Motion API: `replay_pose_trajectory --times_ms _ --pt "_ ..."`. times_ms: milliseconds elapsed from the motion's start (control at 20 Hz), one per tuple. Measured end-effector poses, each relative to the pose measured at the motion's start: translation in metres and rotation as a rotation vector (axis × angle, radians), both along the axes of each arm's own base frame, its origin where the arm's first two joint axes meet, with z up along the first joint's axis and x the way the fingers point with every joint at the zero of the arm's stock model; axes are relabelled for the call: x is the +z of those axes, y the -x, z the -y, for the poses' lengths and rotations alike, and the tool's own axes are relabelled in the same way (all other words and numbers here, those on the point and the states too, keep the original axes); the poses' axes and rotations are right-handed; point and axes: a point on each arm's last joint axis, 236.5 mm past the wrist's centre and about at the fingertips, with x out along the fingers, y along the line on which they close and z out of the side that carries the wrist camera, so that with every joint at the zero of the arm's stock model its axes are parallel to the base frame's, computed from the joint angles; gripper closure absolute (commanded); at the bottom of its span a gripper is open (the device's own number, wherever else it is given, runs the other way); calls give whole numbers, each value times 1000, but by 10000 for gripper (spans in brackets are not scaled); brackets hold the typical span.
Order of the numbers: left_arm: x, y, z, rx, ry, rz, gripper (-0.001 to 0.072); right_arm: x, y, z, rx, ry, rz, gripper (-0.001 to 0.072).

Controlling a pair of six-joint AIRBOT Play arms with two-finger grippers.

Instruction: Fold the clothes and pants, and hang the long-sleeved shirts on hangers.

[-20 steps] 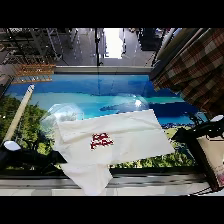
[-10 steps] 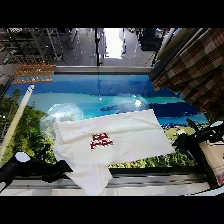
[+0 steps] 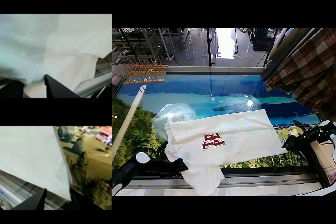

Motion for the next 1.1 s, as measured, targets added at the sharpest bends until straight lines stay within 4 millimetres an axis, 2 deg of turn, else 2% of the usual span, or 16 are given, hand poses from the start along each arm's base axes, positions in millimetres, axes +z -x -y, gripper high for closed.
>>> replay_pose_trajectory --times_ms 100,150,200,250,500,600,700,800,900,1000,1100 --pt "-1 0 0 2 -5 -4 514 -1 2 -1 21 8 -7 369" --pt "-1 1 0 3 -6 -8 609 -2 4 -1 30 15 -13 388" --pt "-1 3 0 -3 -9 -13 702 -3 8 0 50 21 -23 592" --pt "-2 6 -1 -9 -10 -22 699 -6 12 4 65 41 -37 697" --pt "3 25 4 -45 18 -92 700 5 20 -2 108 10 -55 701" --pt "13 34 8 -67 54 -135 701 19 16 -5 107 -6 -37 701" --pt "31 33 9 -86 95 -152 701 40 5 -7 96 -12 12 702" --pt "58 18 7 -93 144 -128 701 68 -13 -13 78 -21 92 702" --pt "84 -9 -4 -74 163 -62 702 92 -33 -23 71 -9 161 702" --pt "104 -39 -23 -25 168 -4 701 103 -61 -36 53 33 227 702" --pt "115 -65 -43 31 178 25 701 102 -96 -46 7 93 284 702"
